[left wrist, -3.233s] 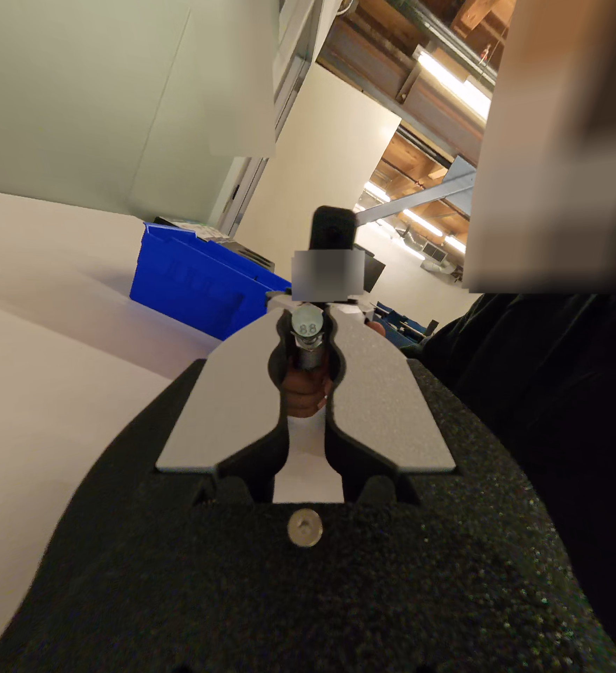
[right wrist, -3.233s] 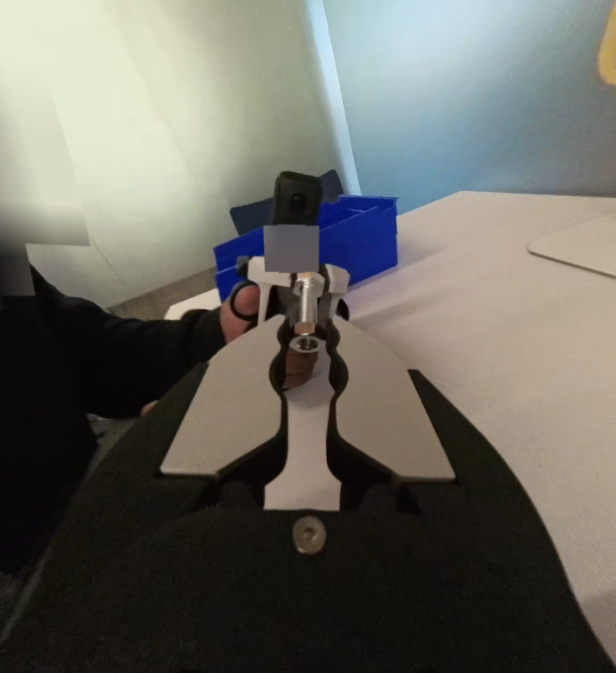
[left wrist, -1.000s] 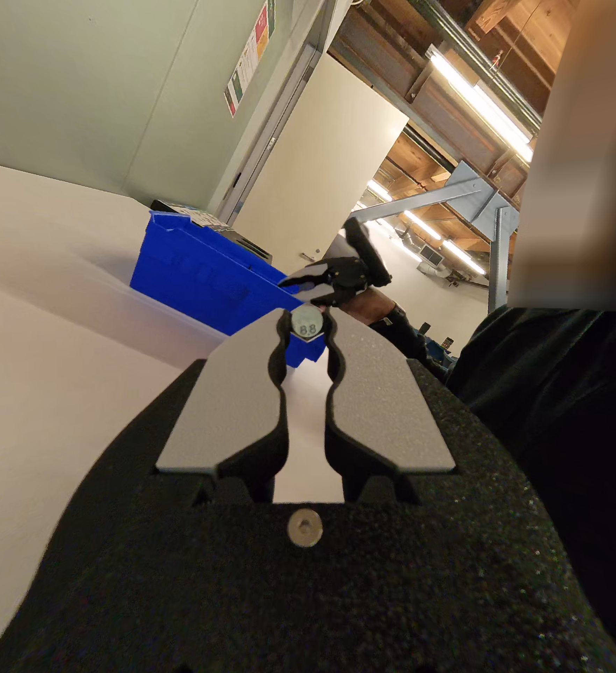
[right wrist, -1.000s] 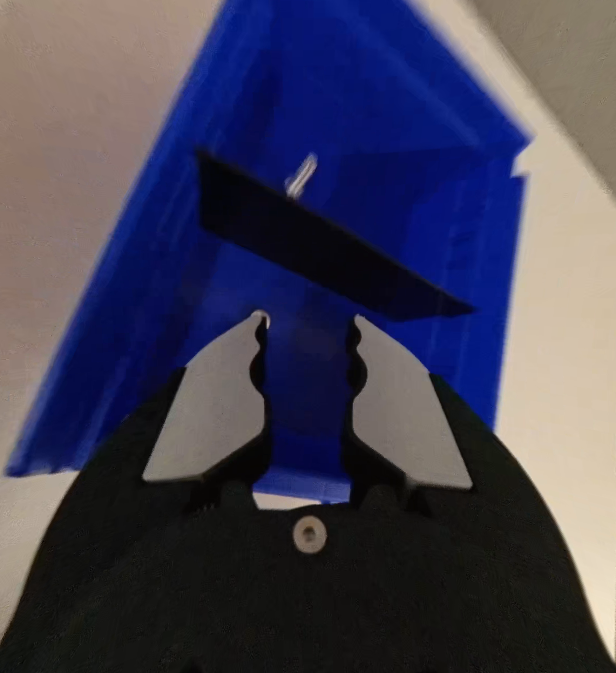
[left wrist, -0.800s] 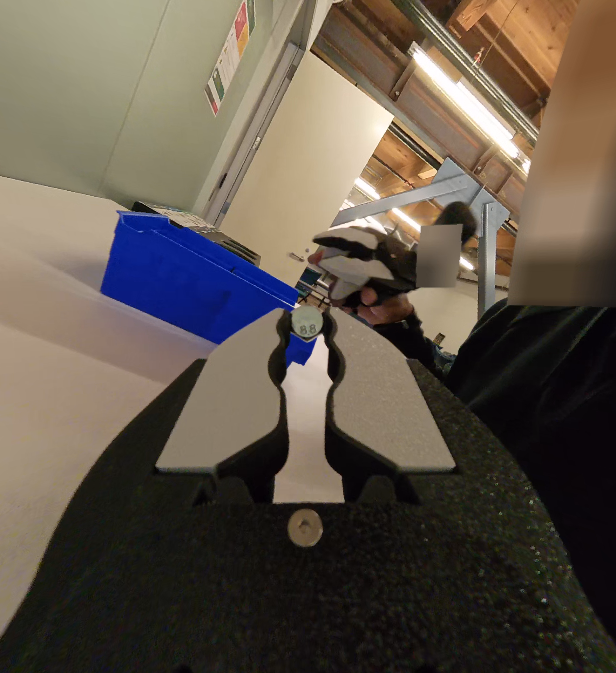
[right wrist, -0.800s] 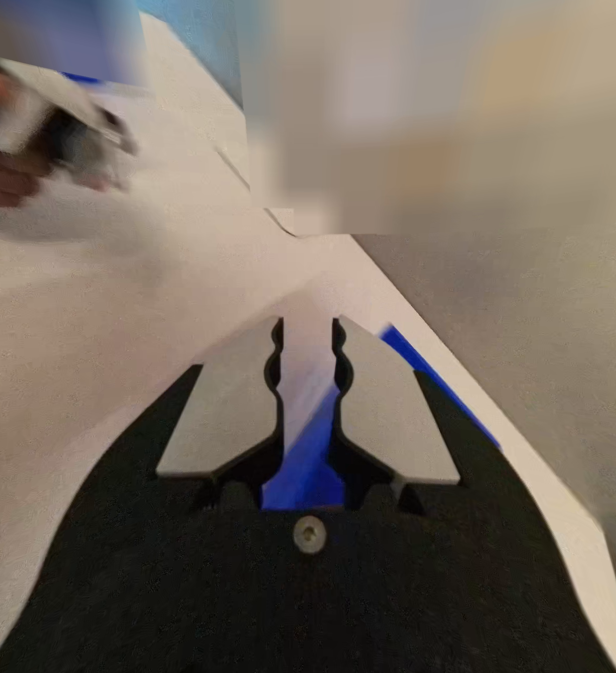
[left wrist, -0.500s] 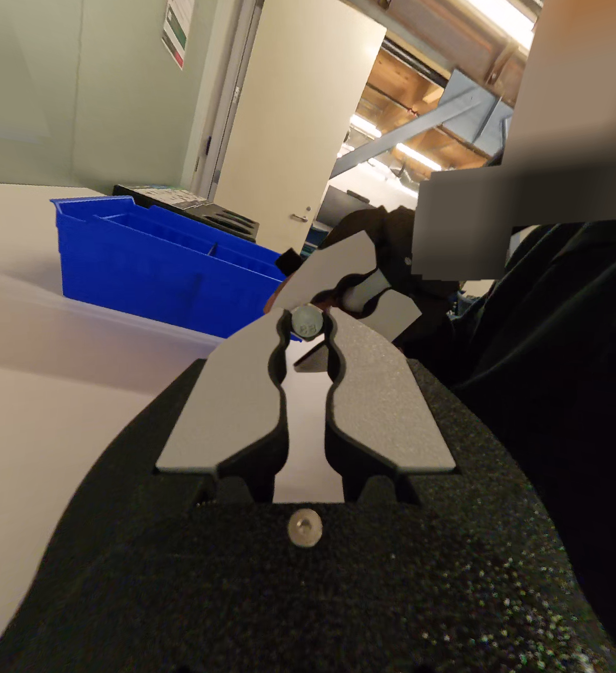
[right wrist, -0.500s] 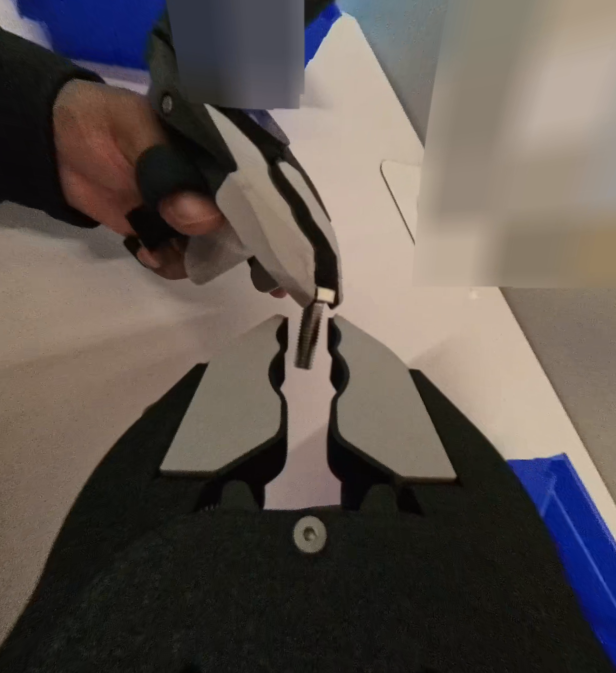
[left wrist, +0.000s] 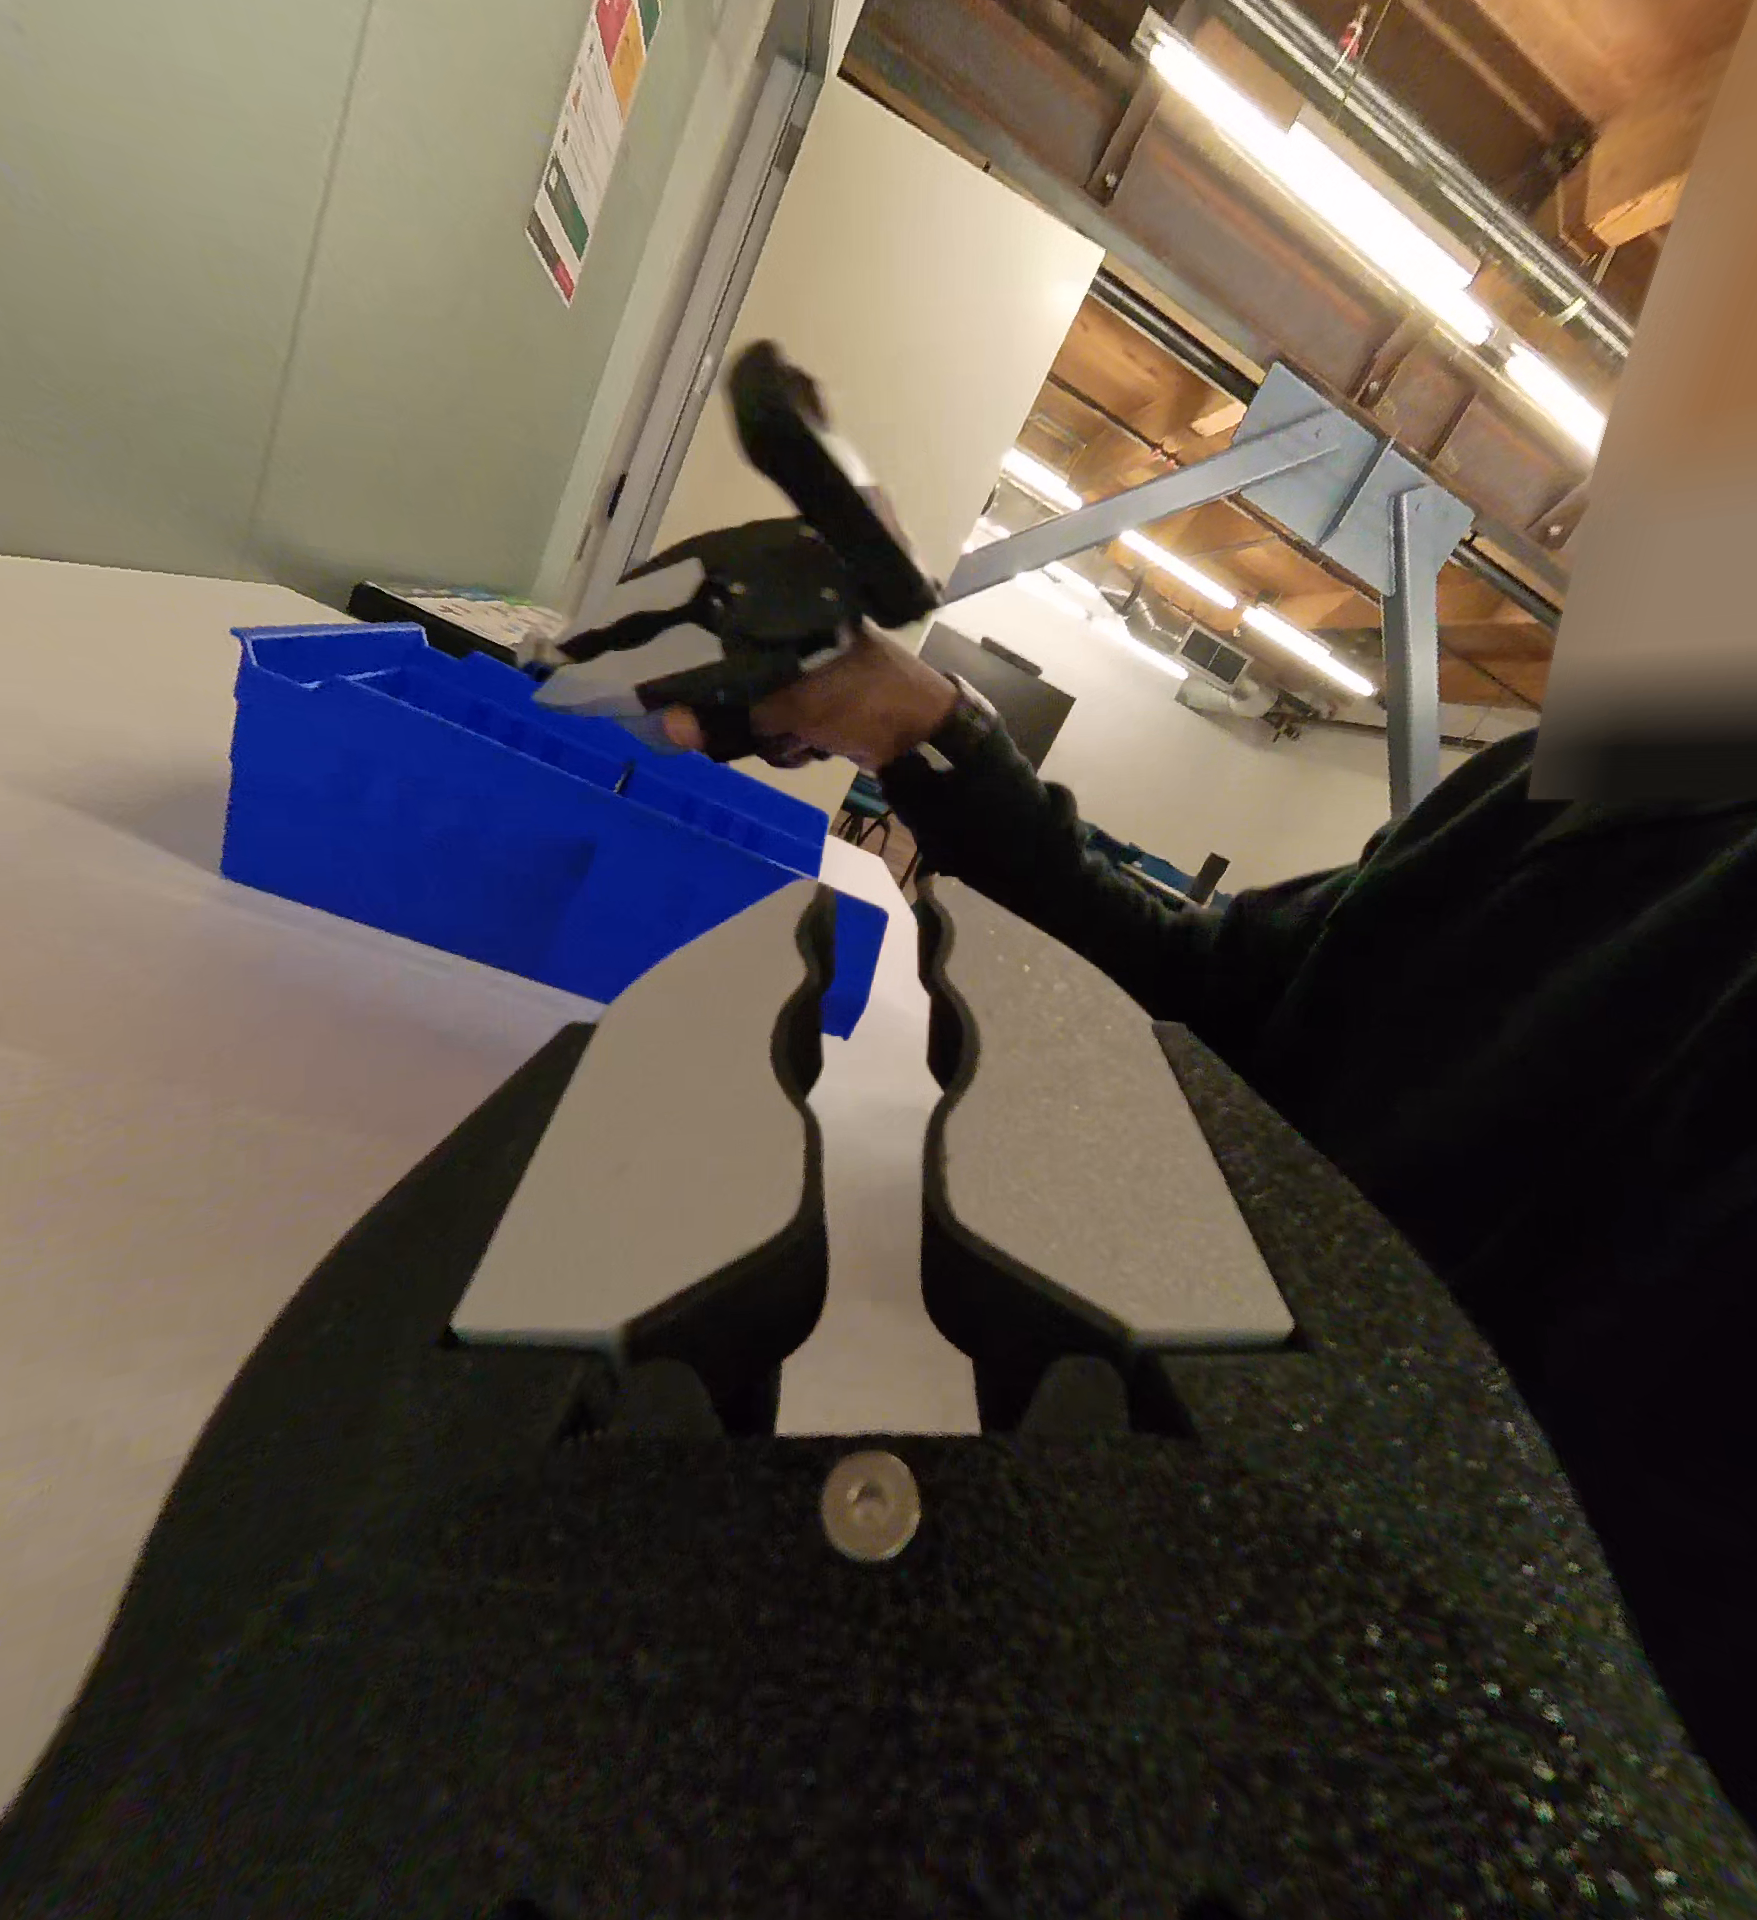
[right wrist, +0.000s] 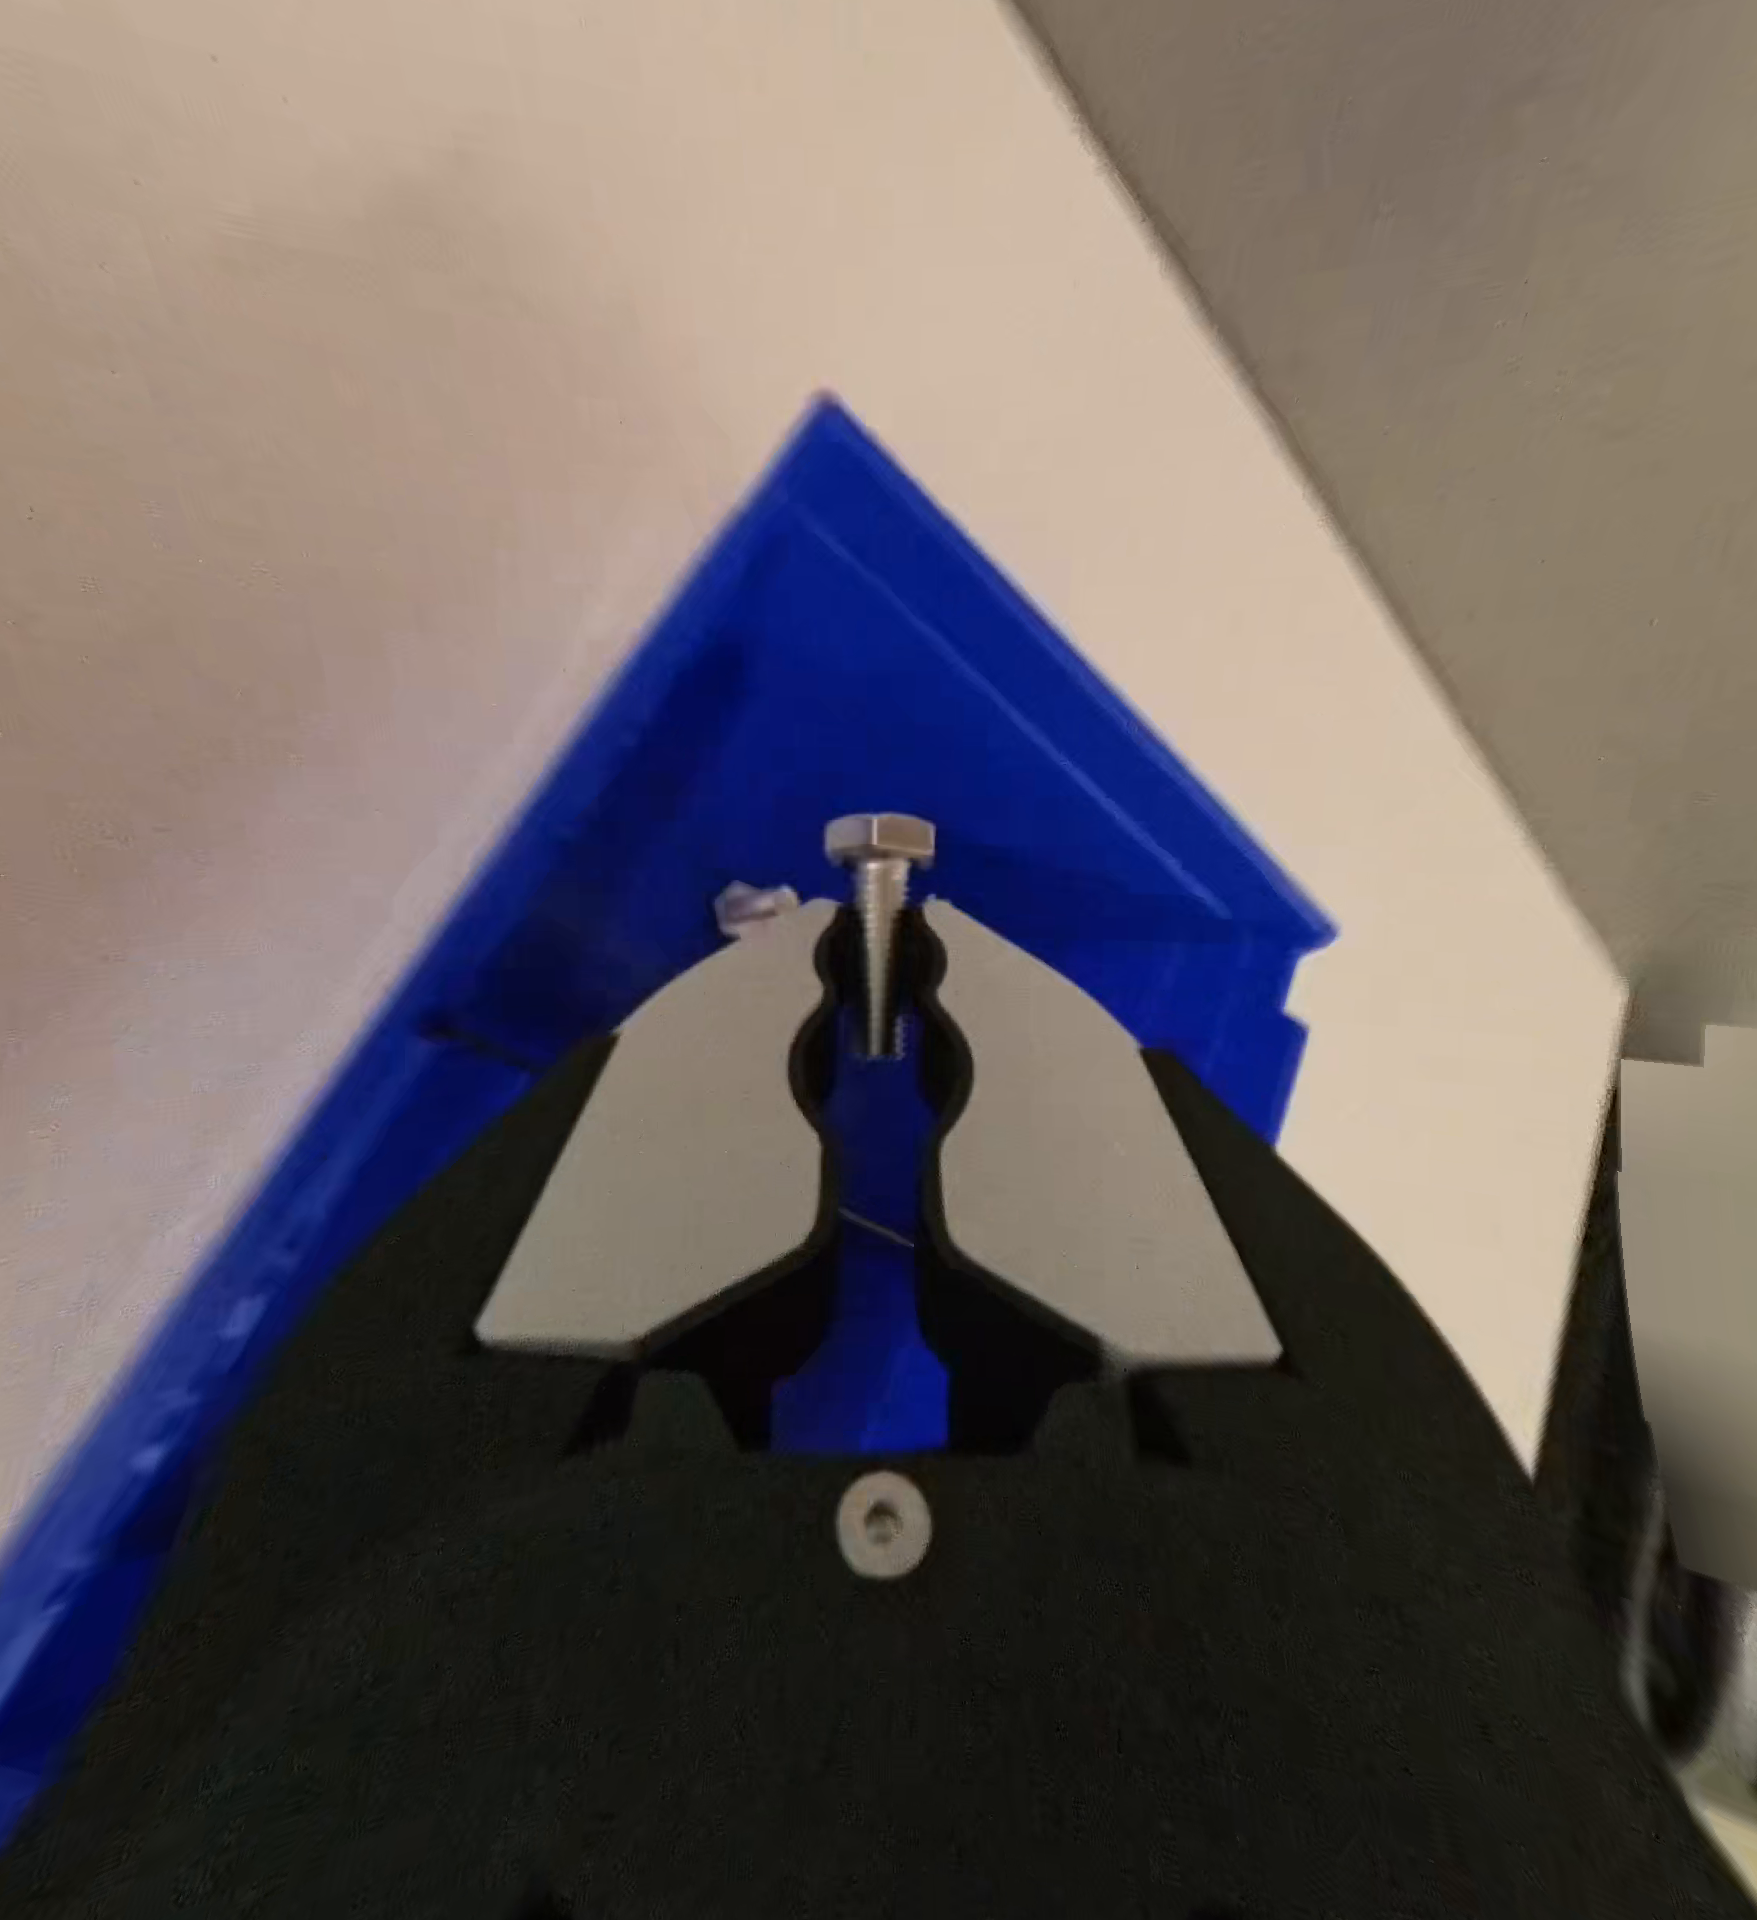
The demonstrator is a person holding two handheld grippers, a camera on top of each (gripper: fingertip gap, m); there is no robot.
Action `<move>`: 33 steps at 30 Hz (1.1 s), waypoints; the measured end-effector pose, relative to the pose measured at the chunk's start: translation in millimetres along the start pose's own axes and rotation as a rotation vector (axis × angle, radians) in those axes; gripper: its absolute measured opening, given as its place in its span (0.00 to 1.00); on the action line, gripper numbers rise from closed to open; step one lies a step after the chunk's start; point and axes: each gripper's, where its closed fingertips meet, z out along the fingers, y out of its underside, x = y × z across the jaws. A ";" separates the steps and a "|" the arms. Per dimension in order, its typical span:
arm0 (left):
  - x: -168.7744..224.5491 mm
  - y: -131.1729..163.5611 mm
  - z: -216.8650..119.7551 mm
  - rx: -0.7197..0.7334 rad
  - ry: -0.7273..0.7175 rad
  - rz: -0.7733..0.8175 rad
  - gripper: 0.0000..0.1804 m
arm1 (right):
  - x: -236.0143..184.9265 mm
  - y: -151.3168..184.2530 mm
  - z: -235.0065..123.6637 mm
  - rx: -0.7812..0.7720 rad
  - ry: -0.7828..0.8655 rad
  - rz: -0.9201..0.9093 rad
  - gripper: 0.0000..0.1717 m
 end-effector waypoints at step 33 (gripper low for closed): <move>-94.3 -4.2 -404.0 -0.992 -1.274 -0.332 0.11 | -33.1 -48.8 -71.9 0.146 0.098 -0.187 0.19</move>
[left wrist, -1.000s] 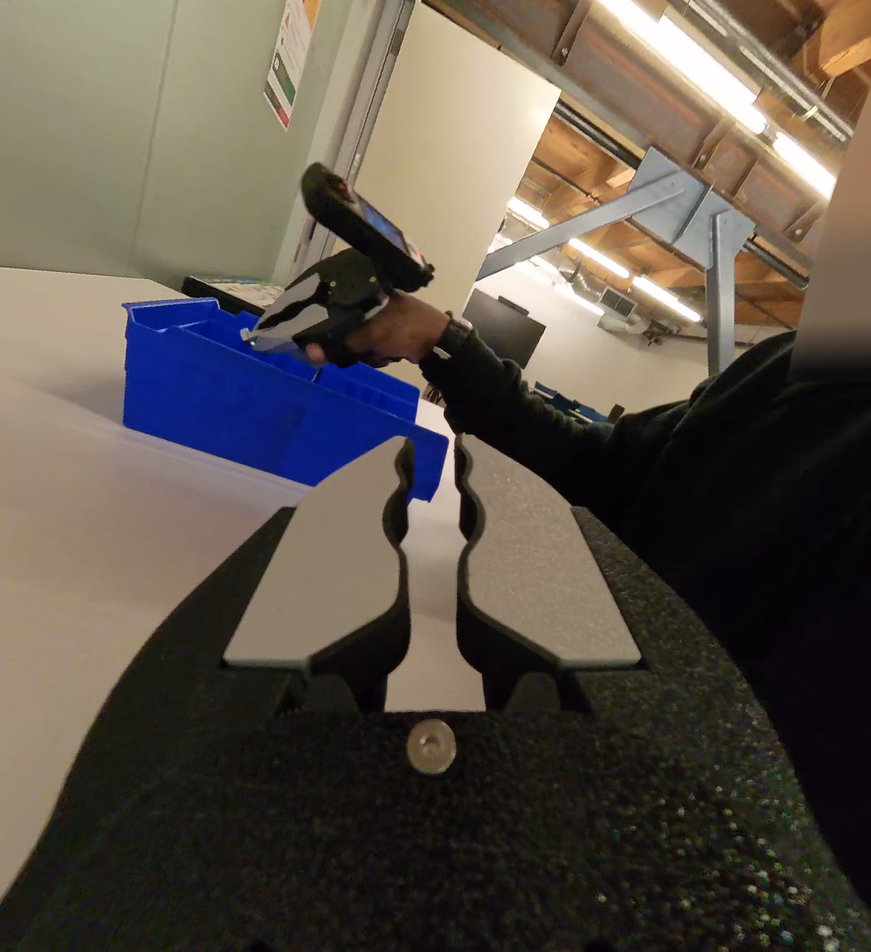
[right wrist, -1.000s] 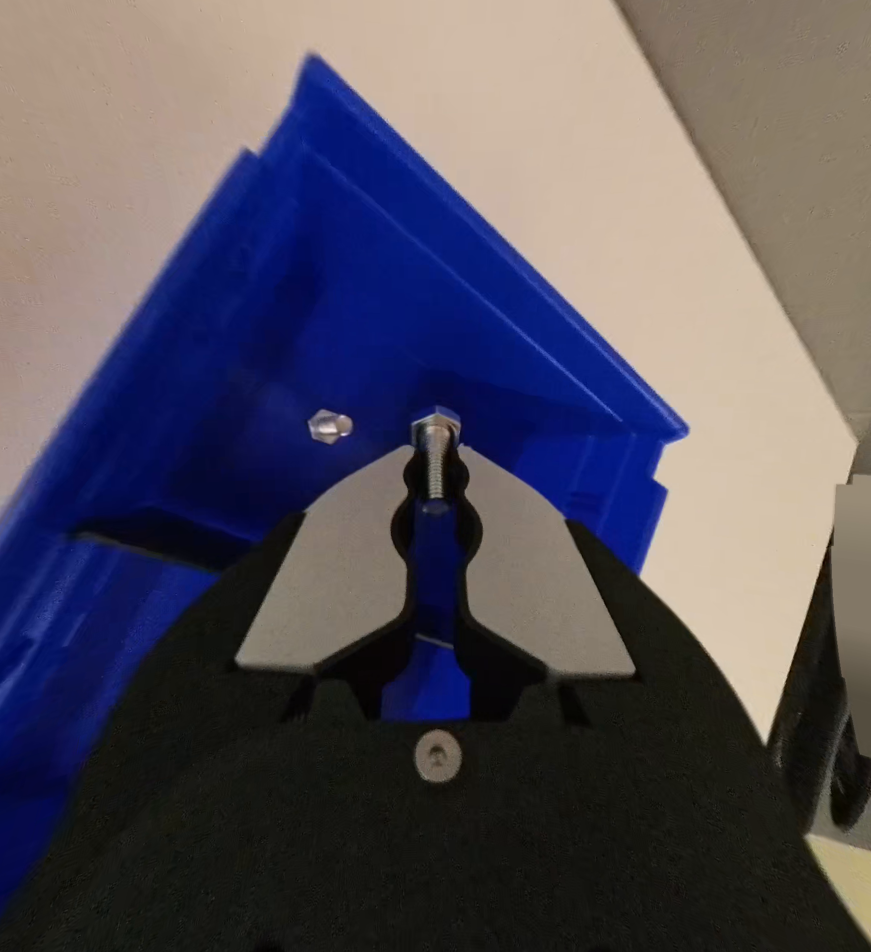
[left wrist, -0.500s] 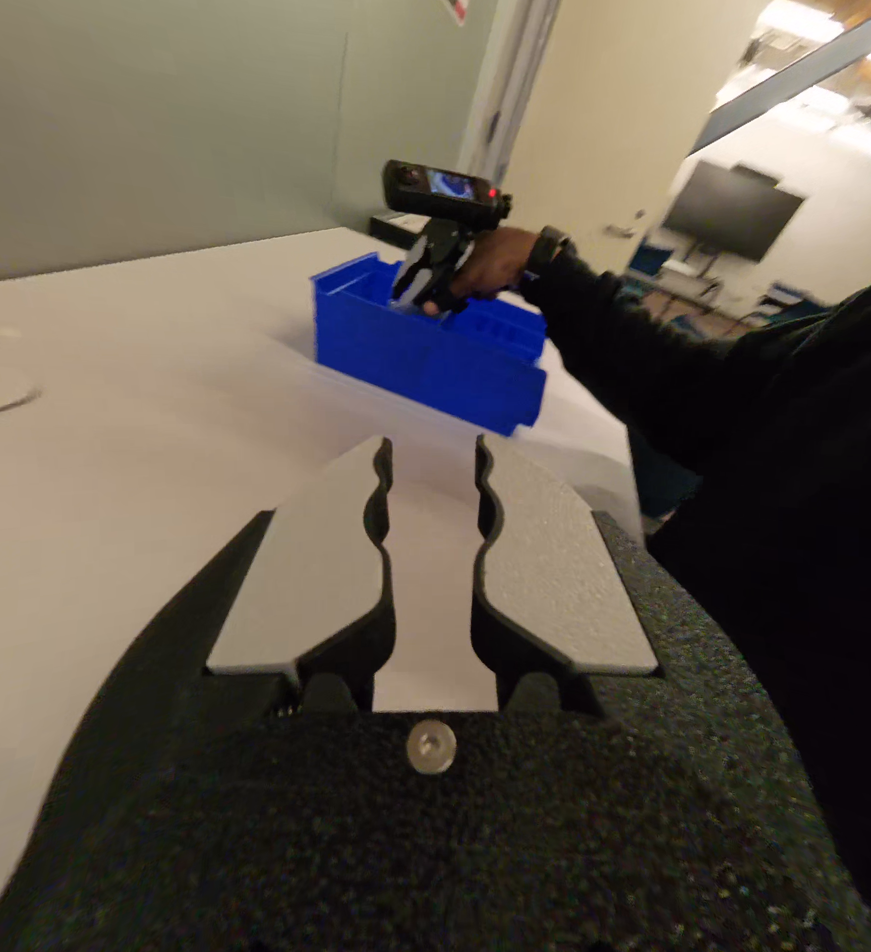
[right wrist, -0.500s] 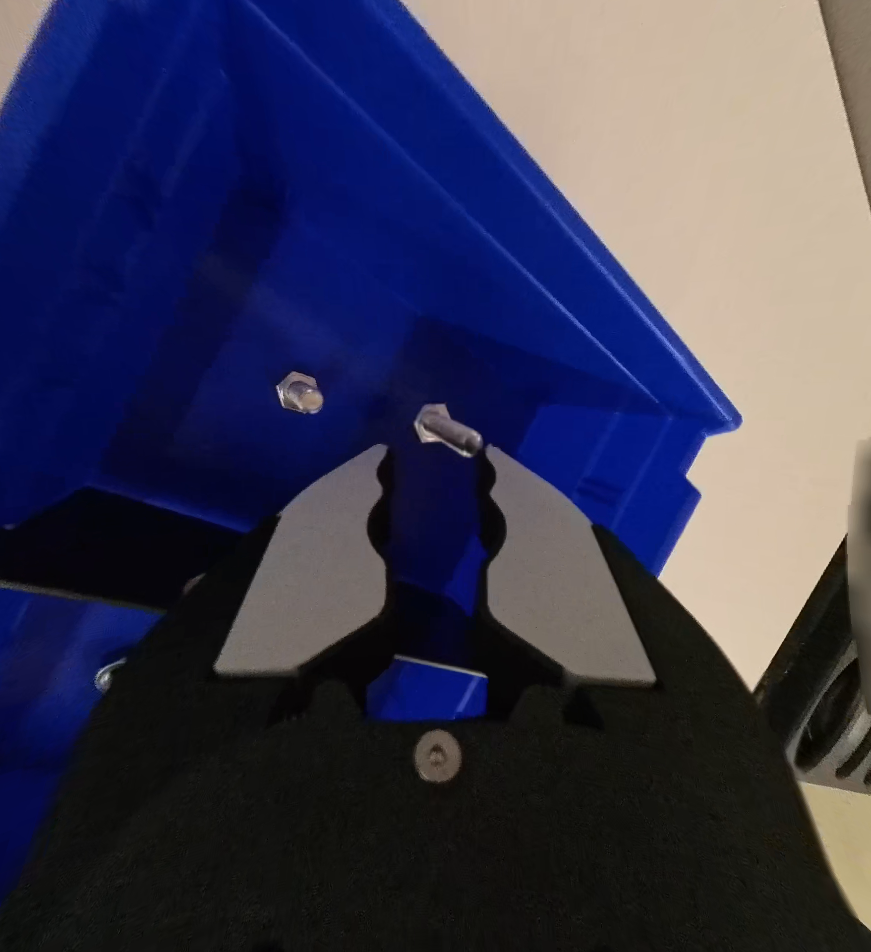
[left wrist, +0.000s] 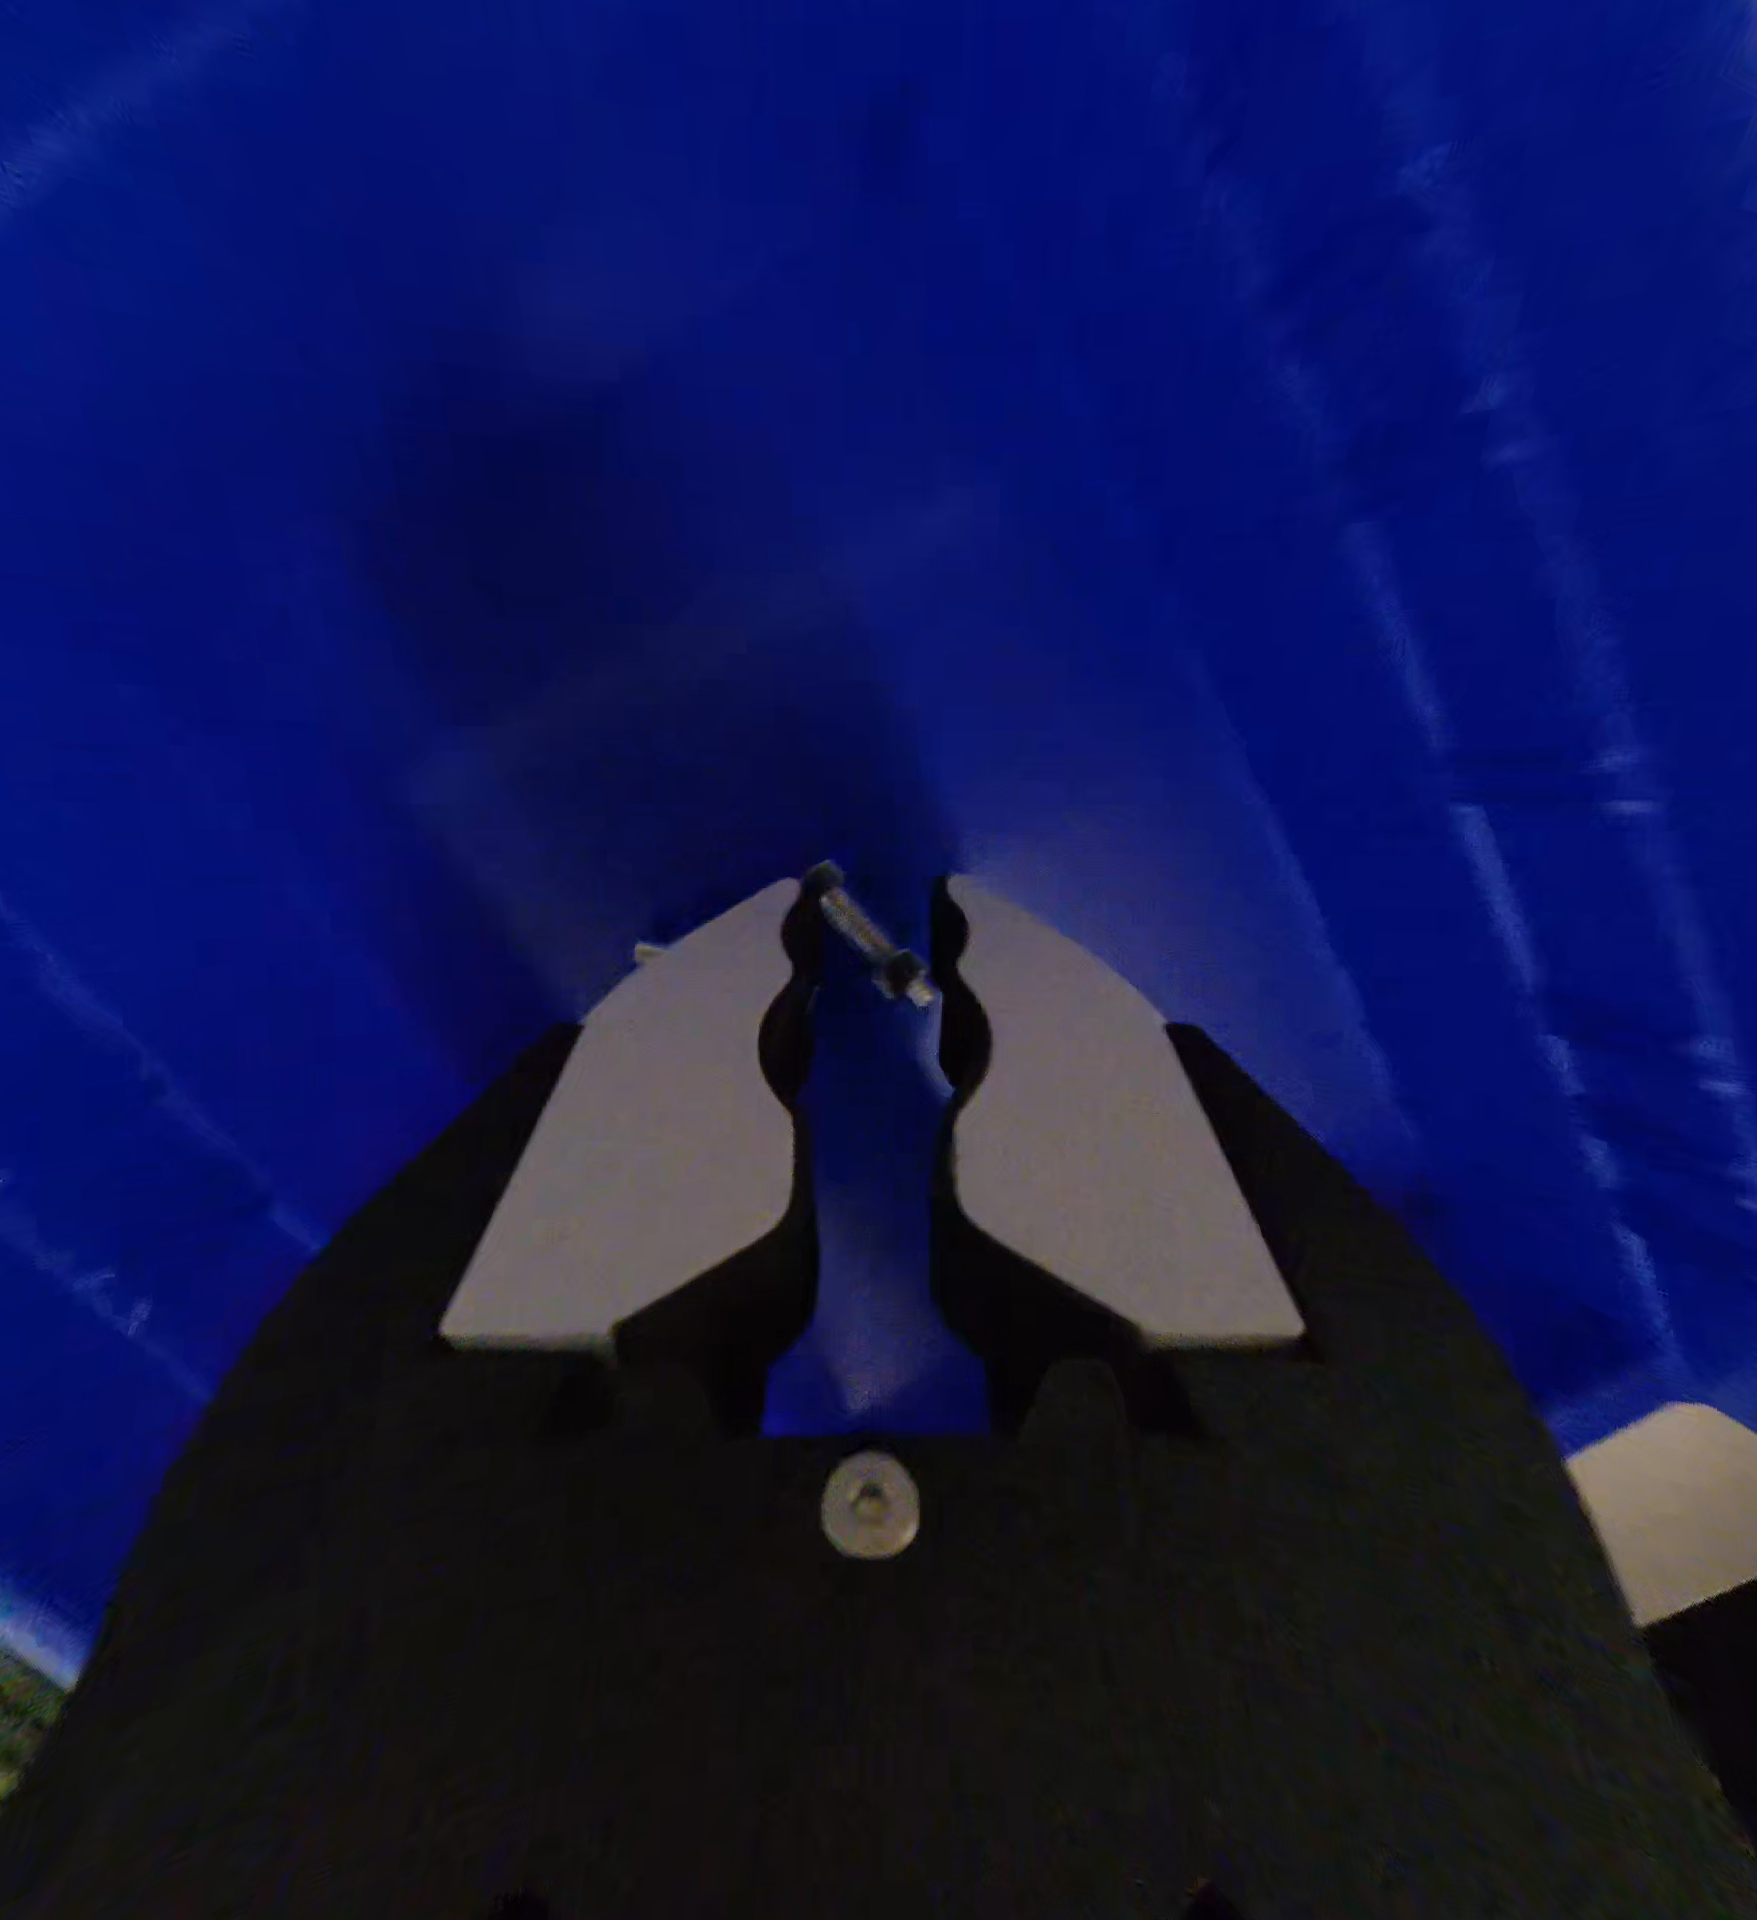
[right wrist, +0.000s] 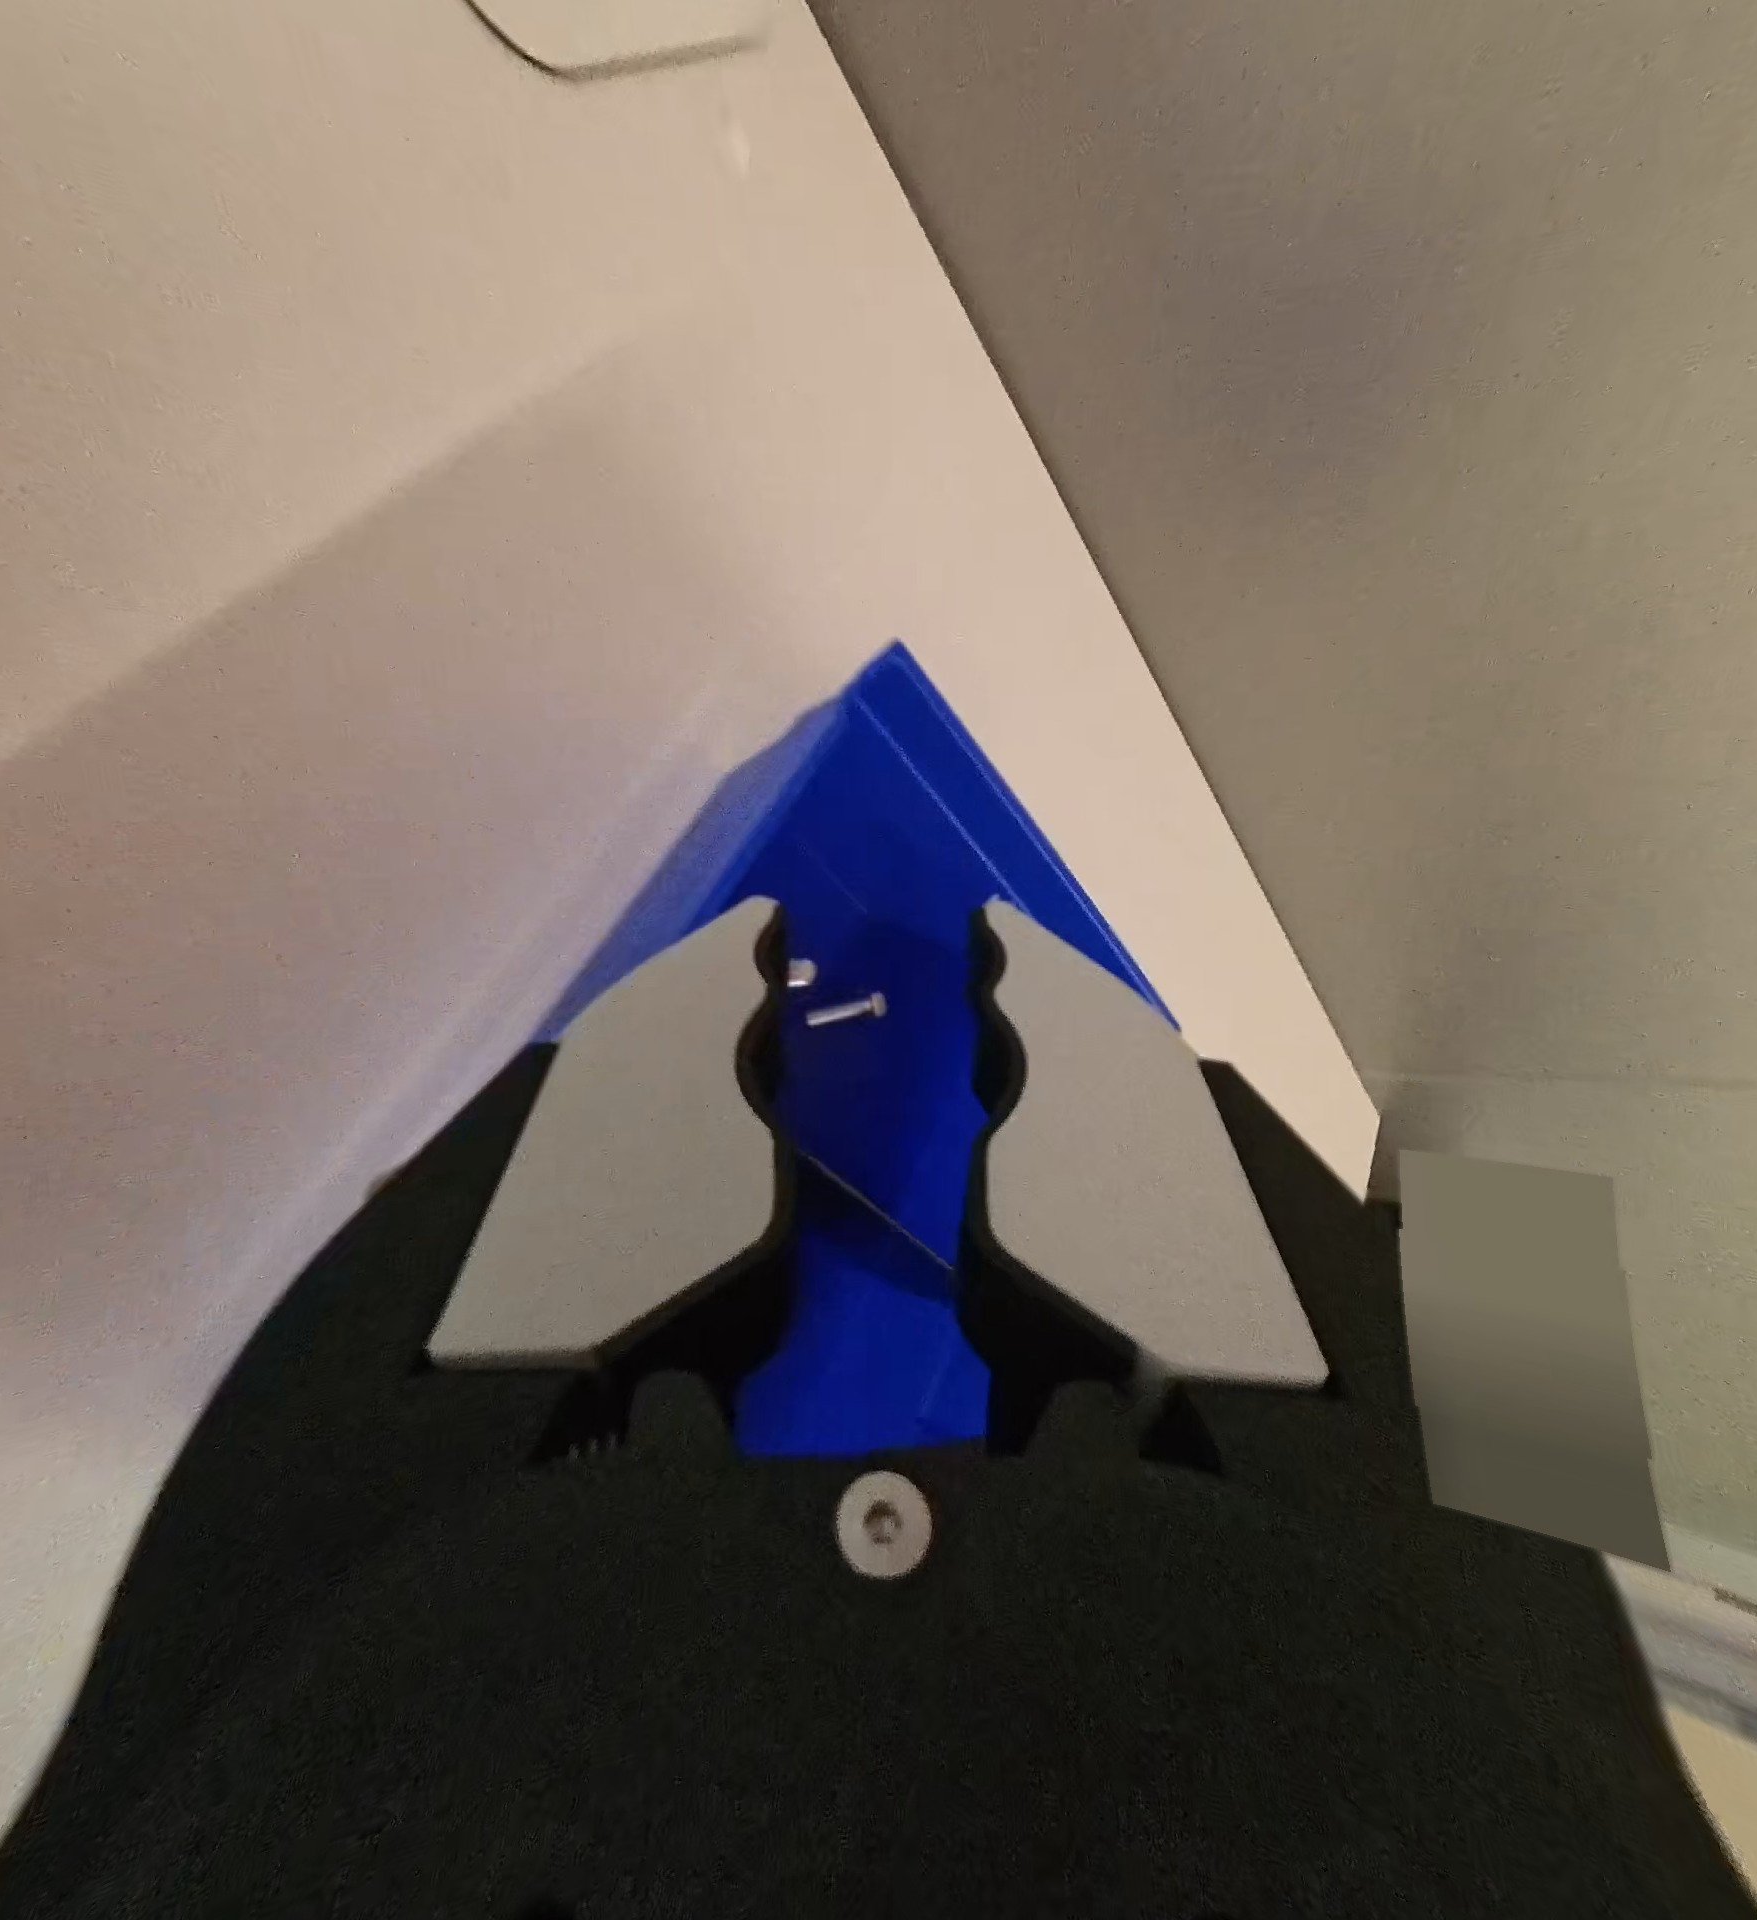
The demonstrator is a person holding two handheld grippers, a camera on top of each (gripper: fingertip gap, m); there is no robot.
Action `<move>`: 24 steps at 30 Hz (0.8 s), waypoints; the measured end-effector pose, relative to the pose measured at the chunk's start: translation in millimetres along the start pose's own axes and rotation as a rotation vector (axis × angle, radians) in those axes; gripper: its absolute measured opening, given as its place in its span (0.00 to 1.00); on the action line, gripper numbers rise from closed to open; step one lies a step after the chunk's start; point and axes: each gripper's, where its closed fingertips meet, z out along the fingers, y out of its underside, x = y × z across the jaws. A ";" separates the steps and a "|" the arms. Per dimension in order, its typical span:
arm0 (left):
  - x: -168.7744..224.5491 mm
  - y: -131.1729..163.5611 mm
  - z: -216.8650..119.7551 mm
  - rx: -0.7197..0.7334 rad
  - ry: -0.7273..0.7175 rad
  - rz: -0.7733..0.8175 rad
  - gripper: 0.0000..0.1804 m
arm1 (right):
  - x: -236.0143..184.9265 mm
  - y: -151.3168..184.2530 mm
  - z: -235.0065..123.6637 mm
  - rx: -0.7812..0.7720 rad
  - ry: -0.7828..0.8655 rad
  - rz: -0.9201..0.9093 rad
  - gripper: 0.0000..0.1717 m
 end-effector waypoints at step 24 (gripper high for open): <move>218.0 -129.1 -157.1 1.080 0.467 0.096 0.09 | -165.4 -178.7 -52.5 0.801 -0.304 0.157 0.17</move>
